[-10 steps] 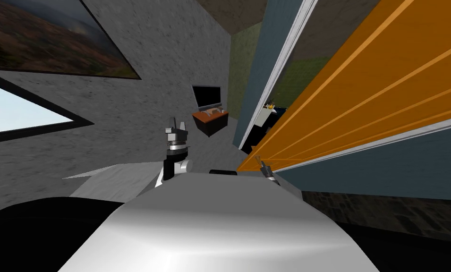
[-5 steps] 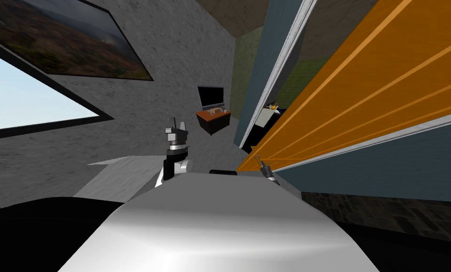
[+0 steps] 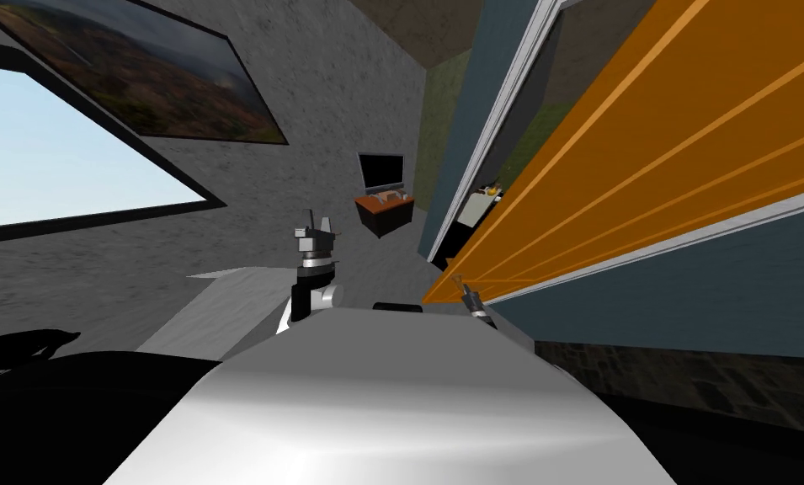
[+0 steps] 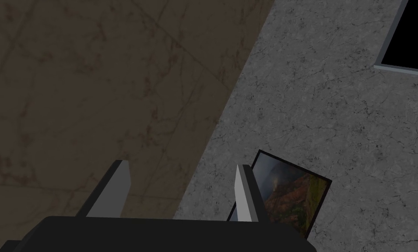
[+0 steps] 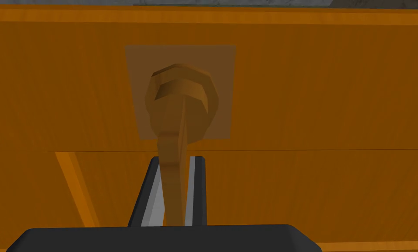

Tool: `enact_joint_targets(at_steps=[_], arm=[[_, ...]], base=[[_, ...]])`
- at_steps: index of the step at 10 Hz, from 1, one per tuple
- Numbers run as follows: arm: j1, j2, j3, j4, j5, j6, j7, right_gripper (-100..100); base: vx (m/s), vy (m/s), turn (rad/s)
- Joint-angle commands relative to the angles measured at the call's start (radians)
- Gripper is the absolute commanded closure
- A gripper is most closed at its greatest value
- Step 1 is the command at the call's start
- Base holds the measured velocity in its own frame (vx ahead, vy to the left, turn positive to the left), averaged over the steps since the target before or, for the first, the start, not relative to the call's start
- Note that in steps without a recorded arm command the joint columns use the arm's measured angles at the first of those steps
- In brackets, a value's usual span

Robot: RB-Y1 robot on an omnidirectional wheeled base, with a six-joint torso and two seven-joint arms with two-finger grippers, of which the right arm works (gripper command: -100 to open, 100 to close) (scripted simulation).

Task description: Pull the door open

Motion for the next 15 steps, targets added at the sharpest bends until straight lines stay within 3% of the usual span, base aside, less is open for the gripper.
enact_joint_targets(at_steps=[1,3,4,9,15], arm=[[0.009,0.004,0.007,-0.029,-0.006,0.022,0.007,100],[-0.015,0.012,0.029,-0.044,-0.037,0.060,0.031,100],[-0.015,0.012,0.029,-0.044,-0.037,0.060,0.031,100],[-0.070,0.033,0.083,-0.080,-0.110,0.152,0.089,100],[-0.124,0.054,0.135,-0.114,-0.180,0.240,0.145,100]], base=[[-0.073,-0.021,0.008],[-0.189,-0.075,0.130],[-0.145,-0.069,0.091],[-0.207,-0.078,0.131],[-0.187,-0.104,0.114]])
